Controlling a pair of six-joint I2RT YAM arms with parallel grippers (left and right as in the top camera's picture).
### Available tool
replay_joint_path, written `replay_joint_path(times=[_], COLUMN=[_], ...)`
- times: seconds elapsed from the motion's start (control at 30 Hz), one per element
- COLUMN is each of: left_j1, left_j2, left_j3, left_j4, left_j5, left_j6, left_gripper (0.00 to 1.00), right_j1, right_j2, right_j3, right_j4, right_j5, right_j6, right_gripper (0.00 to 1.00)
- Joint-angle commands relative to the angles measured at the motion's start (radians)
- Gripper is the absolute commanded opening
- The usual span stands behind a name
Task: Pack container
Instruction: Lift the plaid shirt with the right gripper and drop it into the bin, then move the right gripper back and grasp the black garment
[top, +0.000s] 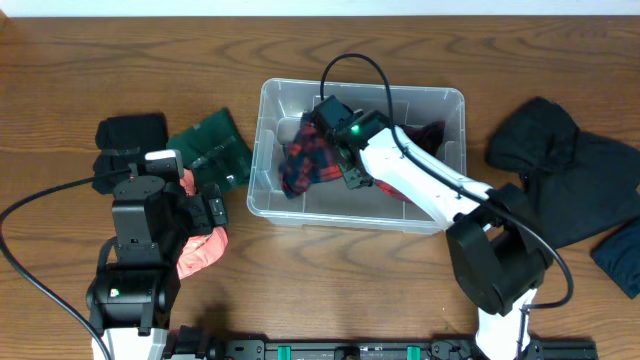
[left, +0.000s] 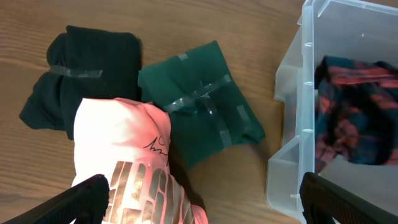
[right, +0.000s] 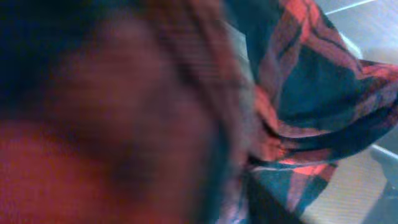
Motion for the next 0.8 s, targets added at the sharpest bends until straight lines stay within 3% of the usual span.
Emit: replay_joint_path(times=[0.0,0.2,0.37,0.63,0.77], left_j1=[0.0,0.0,0.0,0.0,0.0], left_j2=[-0.001,-0.001,-0.001,-0.001,-0.001], left_j3=[0.023,0.023,0.023,0.023,0.023], left_j4=[-0.002,-0.002,-0.002,-0.002,-0.002], left_j5=[-0.001,-0.001,-0.001,-0.001,-0.001], left_j6=[-0.01,-0.01,-0.01,-0.01,-0.011], left_gripper=[0.98,0.98,0.98,0.98,0.98], right_j1=[0.003,-0.041,-0.241,-0.653,-0.745], right_j2=[-0.071,-0.325,-0.496,-0.469,-0.42], right_j3=[0.063,0.135,0.134,0.064,-0.082], right_j4=[-0.02,-0.016,-0.015,-0.148,-0.138], right_j5=[0.072,0.184,0.186,0.018,0.011], right_j6=[-0.023,-0.117,-0.184,-0.407,-0.398], right_gripper=[0.99,0.99,0.99,0.99,0.99])
